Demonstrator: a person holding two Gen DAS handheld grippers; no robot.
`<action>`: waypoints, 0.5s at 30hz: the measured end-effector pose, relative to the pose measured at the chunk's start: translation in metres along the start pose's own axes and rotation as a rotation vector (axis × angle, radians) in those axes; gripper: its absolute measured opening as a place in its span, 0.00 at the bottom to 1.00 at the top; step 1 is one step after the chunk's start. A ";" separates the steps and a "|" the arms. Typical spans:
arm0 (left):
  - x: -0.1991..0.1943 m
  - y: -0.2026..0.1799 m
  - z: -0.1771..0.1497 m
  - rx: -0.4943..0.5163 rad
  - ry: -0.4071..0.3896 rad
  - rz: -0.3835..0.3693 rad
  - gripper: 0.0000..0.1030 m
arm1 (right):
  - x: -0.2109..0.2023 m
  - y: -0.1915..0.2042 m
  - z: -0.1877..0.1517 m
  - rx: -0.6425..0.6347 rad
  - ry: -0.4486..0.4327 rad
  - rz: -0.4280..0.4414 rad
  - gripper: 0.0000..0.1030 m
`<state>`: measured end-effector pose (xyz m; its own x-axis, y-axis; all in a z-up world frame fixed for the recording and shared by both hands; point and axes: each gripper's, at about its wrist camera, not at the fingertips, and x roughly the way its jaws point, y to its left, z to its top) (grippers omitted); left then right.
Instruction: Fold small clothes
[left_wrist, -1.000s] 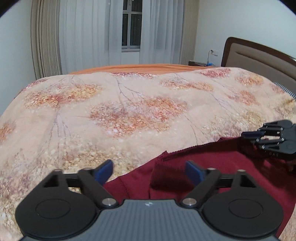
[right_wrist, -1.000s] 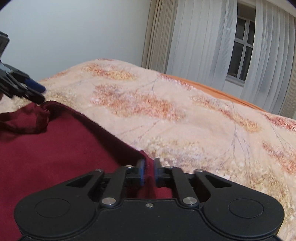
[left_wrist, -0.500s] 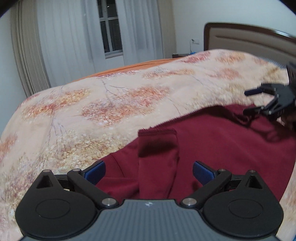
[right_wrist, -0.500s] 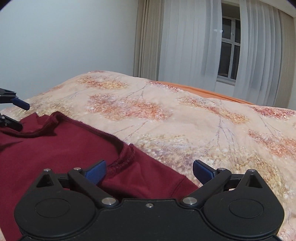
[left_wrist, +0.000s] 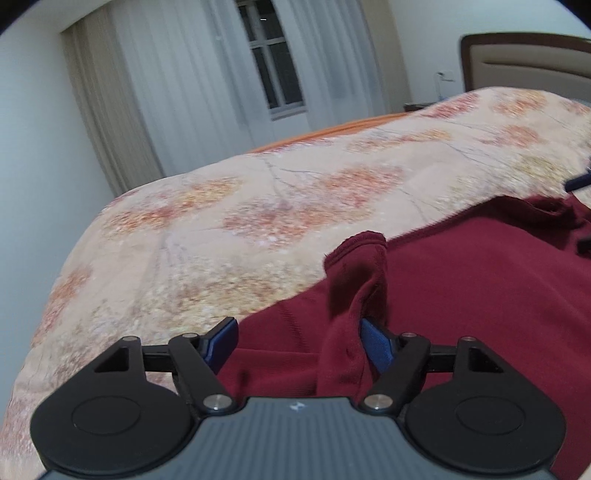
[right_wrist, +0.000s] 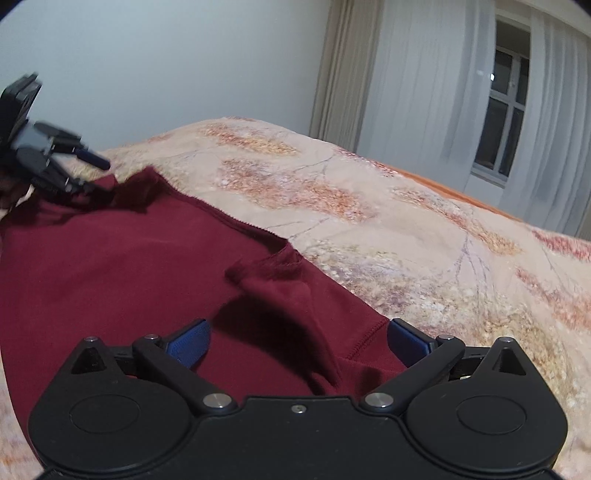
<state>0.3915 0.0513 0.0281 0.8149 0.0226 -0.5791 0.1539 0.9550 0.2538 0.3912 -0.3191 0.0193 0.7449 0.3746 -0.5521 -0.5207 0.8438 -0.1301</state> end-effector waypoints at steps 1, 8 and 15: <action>0.001 0.005 0.000 -0.029 -0.001 0.019 0.74 | 0.000 0.002 -0.001 -0.025 0.002 -0.016 0.99; 0.012 0.041 -0.009 -0.207 0.056 0.126 0.74 | 0.011 -0.012 -0.003 0.056 -0.021 -0.258 0.99; 0.006 0.060 -0.023 -0.295 0.053 0.192 0.80 | 0.019 -0.049 -0.016 0.240 0.022 -0.503 0.99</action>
<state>0.3928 0.1156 0.0222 0.7819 0.2176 -0.5841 -0.1731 0.9760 0.1318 0.4241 -0.3600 0.0023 0.8667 -0.1034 -0.4880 0.0088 0.9813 -0.1921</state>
